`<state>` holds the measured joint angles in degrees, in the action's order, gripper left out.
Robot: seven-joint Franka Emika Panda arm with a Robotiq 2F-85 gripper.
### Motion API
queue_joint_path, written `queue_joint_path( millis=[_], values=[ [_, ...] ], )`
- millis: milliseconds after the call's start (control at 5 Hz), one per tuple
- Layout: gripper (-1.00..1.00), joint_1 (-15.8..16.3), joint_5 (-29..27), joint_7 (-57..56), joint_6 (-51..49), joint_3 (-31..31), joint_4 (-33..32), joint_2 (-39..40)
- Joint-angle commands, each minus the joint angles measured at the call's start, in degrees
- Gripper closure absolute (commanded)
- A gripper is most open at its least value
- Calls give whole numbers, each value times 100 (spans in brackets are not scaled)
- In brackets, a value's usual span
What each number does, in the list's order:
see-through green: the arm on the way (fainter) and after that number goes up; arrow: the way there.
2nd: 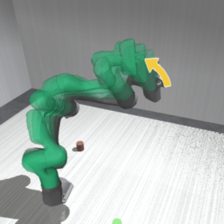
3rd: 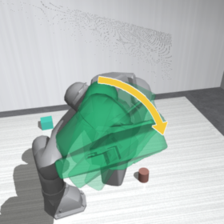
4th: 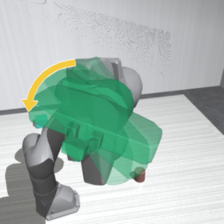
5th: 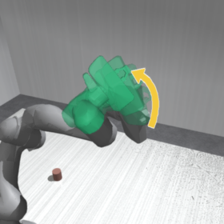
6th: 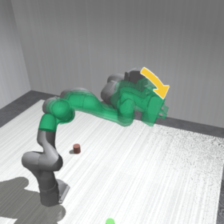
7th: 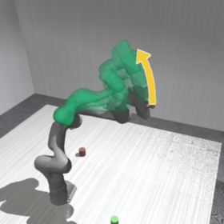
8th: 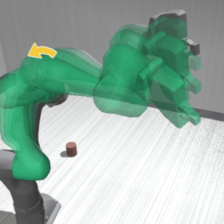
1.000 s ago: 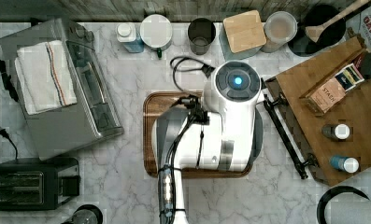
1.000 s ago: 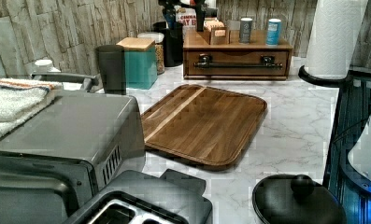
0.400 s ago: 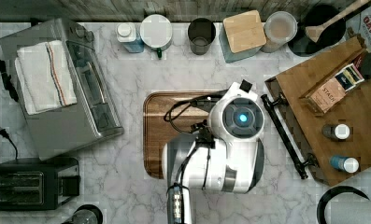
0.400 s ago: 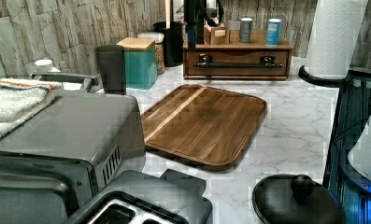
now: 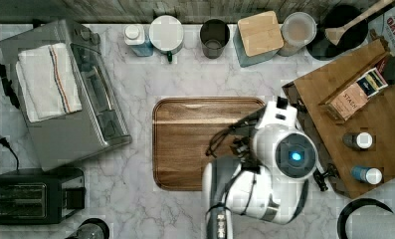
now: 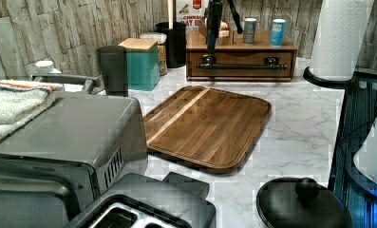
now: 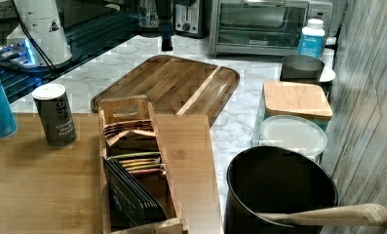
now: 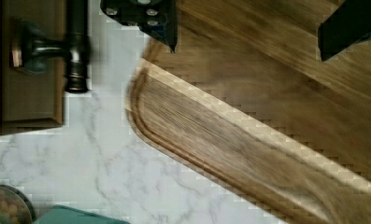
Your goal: Open the drawer.
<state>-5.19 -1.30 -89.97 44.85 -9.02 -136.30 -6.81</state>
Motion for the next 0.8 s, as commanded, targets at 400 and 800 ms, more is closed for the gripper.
queue_joint_path(
  millis=[400,800],
  values=[
    [-100,-501,-131,-1027,1069,-628,-317,217],
    [-100,-517,466,-631,1704,-756,-455,389]
  ],
)
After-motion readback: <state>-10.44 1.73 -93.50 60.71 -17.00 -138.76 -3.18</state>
